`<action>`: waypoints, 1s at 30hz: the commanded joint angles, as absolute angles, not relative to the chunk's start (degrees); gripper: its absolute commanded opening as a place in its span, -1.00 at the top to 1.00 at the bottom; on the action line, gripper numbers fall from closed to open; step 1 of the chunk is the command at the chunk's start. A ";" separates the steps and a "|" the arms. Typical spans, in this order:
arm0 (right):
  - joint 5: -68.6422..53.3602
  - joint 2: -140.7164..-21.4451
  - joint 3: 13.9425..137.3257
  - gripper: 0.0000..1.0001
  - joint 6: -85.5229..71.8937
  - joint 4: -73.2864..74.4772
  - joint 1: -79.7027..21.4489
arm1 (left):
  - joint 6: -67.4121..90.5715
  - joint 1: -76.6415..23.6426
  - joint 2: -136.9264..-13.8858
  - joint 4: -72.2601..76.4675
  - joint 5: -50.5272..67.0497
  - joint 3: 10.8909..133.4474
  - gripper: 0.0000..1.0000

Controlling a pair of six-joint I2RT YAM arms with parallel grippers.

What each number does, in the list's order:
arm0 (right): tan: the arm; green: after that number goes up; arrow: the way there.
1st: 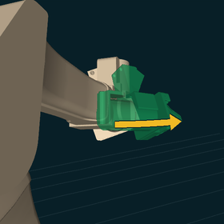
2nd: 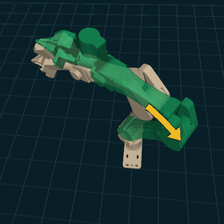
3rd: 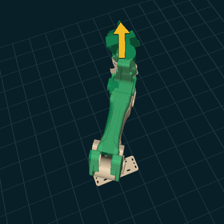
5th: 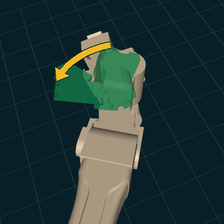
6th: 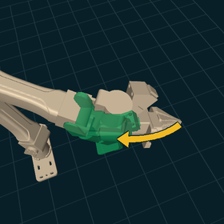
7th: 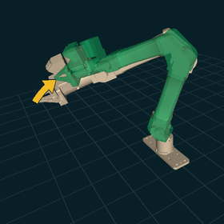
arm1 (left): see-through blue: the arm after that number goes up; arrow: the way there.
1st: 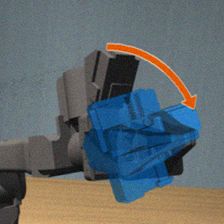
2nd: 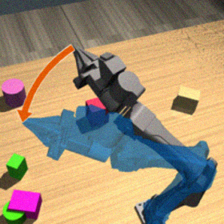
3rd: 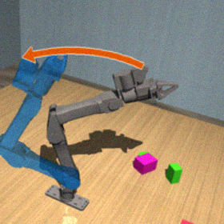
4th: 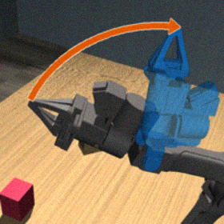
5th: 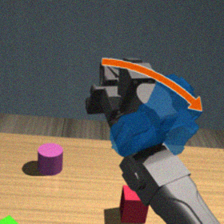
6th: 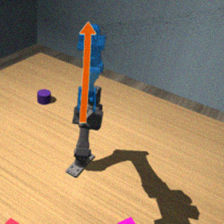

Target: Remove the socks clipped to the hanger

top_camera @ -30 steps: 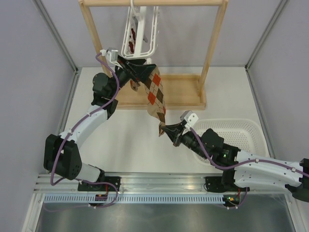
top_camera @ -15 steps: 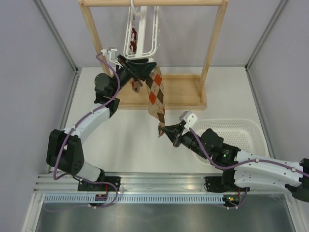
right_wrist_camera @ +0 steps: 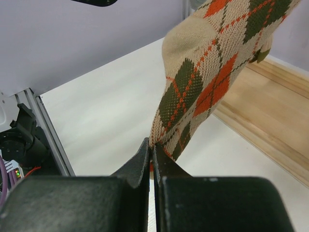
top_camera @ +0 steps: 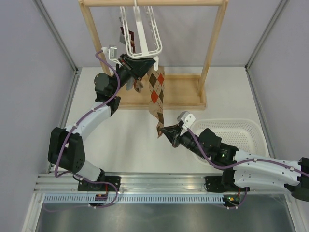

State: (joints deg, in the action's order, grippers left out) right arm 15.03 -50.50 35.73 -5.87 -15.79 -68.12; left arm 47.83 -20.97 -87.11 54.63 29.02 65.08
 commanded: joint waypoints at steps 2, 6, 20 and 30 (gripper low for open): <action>13.62 -50.89 37.62 0.98 -6.77 -16.35 -68.82 | 50.36 -20.92 -87.80 58.89 30.67 67.68 0.31; 13.71 -51.33 37.97 0.98 -6.50 -16.17 -68.91 | 50.27 -20.92 -87.80 58.27 30.76 67.68 0.32; 13.54 -50.71 38.85 0.98 -5.89 -14.94 -69.52 | 45.35 -20.92 -84.73 48.25 27.69 65.13 -1.00; 13.36 -51.33 39.37 0.98 -5.45 -14.24 -70.40 | 45.61 -20.92 -84.90 49.39 26.89 65.04 -1.00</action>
